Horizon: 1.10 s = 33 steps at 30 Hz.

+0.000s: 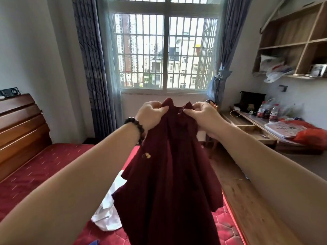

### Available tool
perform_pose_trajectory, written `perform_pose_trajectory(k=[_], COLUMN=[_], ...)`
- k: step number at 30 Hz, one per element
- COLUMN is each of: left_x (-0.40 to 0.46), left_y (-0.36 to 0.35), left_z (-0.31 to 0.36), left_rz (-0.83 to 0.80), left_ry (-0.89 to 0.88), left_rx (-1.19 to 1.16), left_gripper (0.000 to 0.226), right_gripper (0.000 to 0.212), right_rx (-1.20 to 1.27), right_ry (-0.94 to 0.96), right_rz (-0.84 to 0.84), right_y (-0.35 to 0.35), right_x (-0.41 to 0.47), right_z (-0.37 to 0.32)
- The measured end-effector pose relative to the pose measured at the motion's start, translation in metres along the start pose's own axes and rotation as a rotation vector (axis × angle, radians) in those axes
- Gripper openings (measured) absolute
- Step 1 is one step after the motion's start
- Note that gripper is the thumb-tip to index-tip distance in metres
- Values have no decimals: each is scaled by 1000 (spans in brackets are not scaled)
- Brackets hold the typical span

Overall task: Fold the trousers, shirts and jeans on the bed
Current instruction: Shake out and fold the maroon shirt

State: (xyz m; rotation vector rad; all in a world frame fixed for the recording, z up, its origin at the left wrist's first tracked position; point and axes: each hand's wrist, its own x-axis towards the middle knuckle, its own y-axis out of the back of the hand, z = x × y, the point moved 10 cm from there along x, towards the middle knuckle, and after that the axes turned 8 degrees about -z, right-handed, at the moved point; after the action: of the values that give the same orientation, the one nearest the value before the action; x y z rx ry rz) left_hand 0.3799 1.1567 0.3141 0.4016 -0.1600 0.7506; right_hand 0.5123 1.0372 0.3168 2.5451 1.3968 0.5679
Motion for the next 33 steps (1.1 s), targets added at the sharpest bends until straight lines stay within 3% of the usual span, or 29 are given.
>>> perform_pose_trajectory(k=[10,12,15,18,20,22,24,29,33], left_x=[-5,-5,-6,-11,-12,-12,-15,-23,-43], left_y=[-49,-44,-37,-45,-46,-43,-41,-10,12], left_z=[6,6,6,11,17,22,25,4,1], left_rz=[-348,-353,-352,-441,-452,-426,-392,-63,158], left_ry=[-137,-157,-163,-179,-199,-225,-272,-284,-445], left_rx=[-25,-21,-32,-27,27,65,102,151,370], left_gripper=[35,36,31,32,31,29,29,43,22], right_gripper=[20,20,25,64,60,31,19,14,14], right_rx=[396,162,-410,-645,-724,-737,-683,-638,-629], right_ry=[-109,-40,187,229,168,201,231,272,275], right_rz=[-296,-274,-99,-298,-441,-433,-366,-243,-155], right_y=[-38,-24,12,0,-18,-25,-24,-20,-13], right_x=[-10,-8,-1,1,2,5,9,17,23], right_z=[-13,-22,-57,-66,-59,-62,-68,-73,-78])
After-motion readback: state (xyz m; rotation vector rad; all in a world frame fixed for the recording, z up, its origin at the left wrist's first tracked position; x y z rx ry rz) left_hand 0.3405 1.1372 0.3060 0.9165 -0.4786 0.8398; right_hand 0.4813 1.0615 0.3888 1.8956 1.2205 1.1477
